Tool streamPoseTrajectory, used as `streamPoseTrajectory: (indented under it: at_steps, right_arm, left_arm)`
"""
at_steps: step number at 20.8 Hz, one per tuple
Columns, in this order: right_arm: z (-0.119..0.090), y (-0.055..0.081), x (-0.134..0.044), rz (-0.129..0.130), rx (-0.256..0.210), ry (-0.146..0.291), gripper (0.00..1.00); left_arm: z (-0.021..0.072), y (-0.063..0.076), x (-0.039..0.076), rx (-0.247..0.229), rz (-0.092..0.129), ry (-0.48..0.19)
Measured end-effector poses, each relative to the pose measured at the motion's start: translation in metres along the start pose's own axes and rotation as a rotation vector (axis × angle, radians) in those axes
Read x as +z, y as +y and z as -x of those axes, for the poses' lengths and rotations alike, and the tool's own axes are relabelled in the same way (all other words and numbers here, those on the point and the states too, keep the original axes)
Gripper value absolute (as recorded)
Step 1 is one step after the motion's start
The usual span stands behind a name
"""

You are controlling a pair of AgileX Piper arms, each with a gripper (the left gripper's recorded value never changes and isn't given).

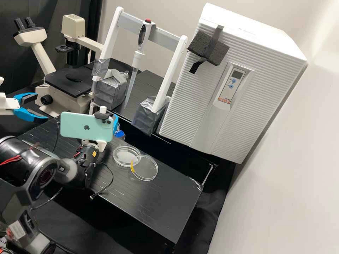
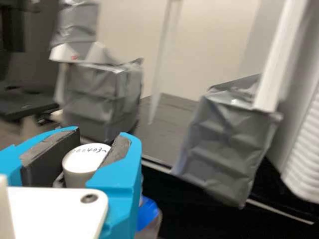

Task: Open the bottle

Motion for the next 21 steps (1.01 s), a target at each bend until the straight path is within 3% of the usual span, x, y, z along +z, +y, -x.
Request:
streamPoseTrajectory:
  at_steps: [4,7,21]
  right_arm:
    - [0.018,-0.005,0.001,-0.008,-0.067,0.027,0.0]
    - [0.025,-0.008,0.005,-0.02,-0.093,0.024,0.0]
    - [0.032,-0.013,0.009,-0.035,-0.115,0.003,0.0]
  left_arm:
    - [-0.0008,0.001,0.0,0.004,-0.003,-0.001]
    - [-0.0035,0.005,-0.002,0.016,-0.028,-0.003]
    - [-0.0035,0.005,-0.002,0.016,-0.028,-0.003]
